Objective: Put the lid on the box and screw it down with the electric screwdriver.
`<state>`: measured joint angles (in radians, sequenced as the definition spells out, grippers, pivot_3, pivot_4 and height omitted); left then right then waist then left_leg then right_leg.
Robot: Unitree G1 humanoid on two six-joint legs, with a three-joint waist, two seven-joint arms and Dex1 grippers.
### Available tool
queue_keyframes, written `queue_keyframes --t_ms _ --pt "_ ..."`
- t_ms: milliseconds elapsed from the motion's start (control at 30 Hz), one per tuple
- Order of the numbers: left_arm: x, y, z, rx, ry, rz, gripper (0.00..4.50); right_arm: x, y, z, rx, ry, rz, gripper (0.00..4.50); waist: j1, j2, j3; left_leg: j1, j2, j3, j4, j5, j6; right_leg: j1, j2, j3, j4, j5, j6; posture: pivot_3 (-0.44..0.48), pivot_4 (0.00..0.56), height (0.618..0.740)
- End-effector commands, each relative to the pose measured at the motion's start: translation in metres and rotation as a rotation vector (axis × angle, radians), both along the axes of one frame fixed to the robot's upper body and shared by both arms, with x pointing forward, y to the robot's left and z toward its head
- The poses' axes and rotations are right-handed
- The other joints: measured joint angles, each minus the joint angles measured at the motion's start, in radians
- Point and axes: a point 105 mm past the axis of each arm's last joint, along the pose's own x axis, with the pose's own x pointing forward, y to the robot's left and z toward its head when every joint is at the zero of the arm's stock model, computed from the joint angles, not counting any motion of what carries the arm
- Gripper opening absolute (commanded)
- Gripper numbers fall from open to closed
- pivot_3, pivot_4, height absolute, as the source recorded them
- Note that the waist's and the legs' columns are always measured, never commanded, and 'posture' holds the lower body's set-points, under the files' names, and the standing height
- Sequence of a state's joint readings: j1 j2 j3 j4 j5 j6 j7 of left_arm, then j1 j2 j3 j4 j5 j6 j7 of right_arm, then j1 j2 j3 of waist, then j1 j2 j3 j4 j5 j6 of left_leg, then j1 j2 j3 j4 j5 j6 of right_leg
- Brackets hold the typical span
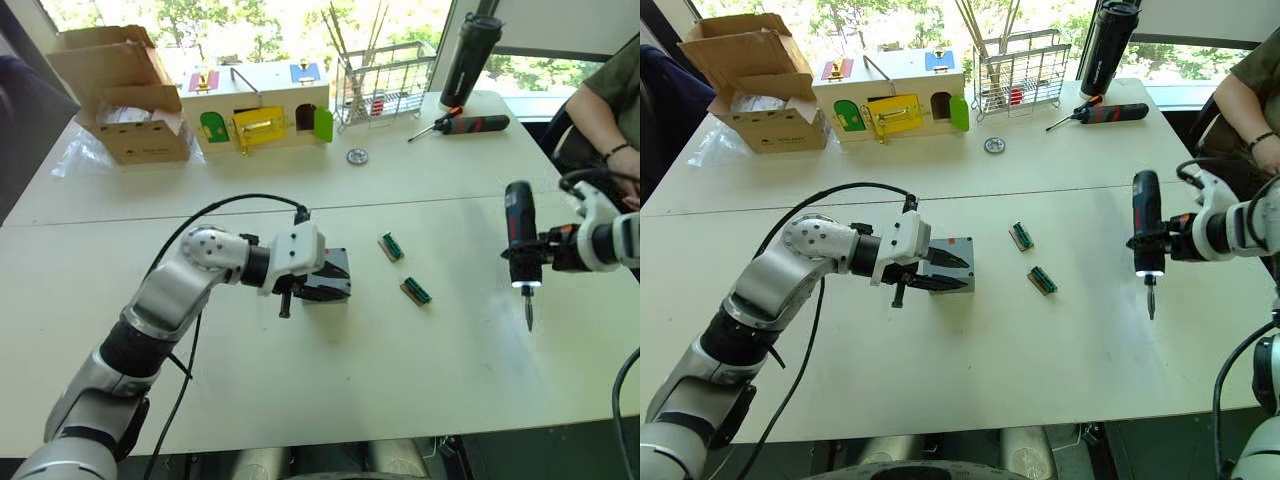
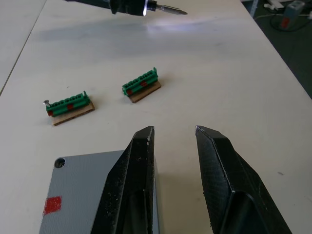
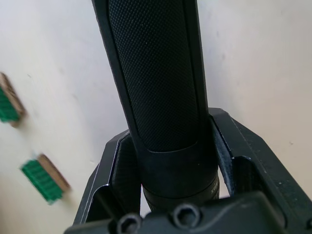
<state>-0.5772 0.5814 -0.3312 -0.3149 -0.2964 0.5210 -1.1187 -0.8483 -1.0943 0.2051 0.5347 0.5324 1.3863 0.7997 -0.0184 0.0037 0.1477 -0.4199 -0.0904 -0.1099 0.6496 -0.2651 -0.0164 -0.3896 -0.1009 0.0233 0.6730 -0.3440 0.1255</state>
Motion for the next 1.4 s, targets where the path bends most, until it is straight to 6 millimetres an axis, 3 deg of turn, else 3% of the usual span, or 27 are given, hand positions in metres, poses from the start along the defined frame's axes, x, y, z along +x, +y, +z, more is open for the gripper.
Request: queue_keyframes --t_ms 33,167,533,600,767,1100,1400 --pt "-0.004 0.002 0.006 -0.018 -0.03 0.014 1.34 0.008 -0.009 0.016 -0.025 -0.056 0.024 1.76 0.001 0.001 0.001 0.0 0.0 0.0 0.0 0.0 0.0 0.0 0.0 0.0 0.0 0.0 0.0 0.0 0.15 0.74" --pt "-0.006 0.003 0.004 -0.024 -0.02 0.033 1.34 0.011 -0.02 0.006 -0.075 -0.013 0.006 1.76 0.005 0.001 0.001 0.0 0.0 0.0 0.0 0.0 0.0 0.0 0.0 0.0 0.0 0.0 0.0 0.0 0.15 0.74" --pt "0.0 0.007 -0.002 -0.01 -0.017 0.073 1.34 0.013 -0.023 -0.01 -0.132 0.077 0.093 1.76 0.005 0.0 0.001 0.0 0.0 -0.001 0.002 0.0 0.0 0.001 0.0 -0.001 0.0 0.0 0.0 0.0 0.15 0.74" --pt "0.001 0.008 -0.002 -0.009 -0.017 0.078 1.34 0.014 -0.023 -0.011 -0.137 0.079 0.098 2.77 0.006 -0.001 0.001 0.0 0.0 -0.001 0.003 0.0 0.0 0.002 0.0 -0.001 0.0 0.0 0.0 0.0 0.15 0.74" --pt "0.01 0.017 -0.005 0.003 -0.017 0.125 1.34 0.016 -0.023 -0.013 -0.141 0.074 0.093 4.47 0.006 -0.003 0.0 0.0 0.0 -0.002 0.004 0.0 0.0 0.003 0.0 -0.001 0.0 0.0 0.0 0.0 0.15 0.74" --pt "0.035 0.045 0.005 -0.022 -0.006 0.244 1.34 0.024 -0.024 -0.002 -0.166 -0.007 0.124 4.47 0.005 -0.003 0.0 0.0 -0.001 -0.002 0.004 0.0 0.0 0.001 0.0 -0.001 0.001 0.0 0.0 0.0 0.15 0.74" --pt "0.045 0.061 0.006 -0.033 0.015 0.317 1.34 0.037 -0.036 0.028 -0.282 -0.146 0.11 4.47 0.003 -0.003 0.0 0.0 -0.001 -0.001 0.003 0.0 -0.001 -0.001 -0.001 -0.001 0.003 0.0 0.0 0.0 0.15 0.74"
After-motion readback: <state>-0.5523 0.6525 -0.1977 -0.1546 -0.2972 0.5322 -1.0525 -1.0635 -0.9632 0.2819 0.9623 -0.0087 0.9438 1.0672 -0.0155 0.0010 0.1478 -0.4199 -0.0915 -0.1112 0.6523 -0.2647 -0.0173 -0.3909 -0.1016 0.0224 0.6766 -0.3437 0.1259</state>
